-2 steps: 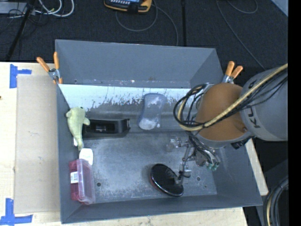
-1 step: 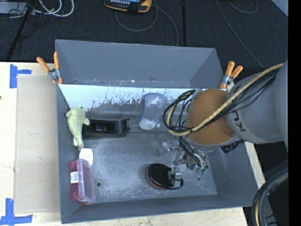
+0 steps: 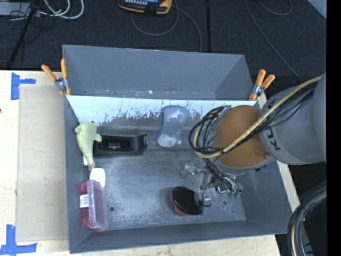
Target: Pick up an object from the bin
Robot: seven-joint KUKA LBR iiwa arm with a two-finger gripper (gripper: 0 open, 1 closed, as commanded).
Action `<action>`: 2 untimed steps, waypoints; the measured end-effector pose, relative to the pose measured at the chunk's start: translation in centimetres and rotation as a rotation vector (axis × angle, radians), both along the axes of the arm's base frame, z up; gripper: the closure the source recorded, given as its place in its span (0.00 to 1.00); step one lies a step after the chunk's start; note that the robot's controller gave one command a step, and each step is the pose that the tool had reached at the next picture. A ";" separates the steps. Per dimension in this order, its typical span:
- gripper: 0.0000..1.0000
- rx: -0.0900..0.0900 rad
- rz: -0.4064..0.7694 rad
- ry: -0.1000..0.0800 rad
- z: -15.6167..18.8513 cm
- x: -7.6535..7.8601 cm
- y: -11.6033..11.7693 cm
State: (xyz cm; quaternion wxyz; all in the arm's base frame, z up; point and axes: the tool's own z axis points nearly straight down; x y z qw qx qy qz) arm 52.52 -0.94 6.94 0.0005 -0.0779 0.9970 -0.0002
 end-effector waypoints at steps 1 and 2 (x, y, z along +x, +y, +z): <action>0.00 0.001 0.052 0.002 0.2 -1.1 1.8; 0.00 0.000 0.050 0.002 0.3 -0.8 3.0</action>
Offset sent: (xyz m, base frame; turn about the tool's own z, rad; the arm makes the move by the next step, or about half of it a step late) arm -0.0017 0.0410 0.0006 -0.1861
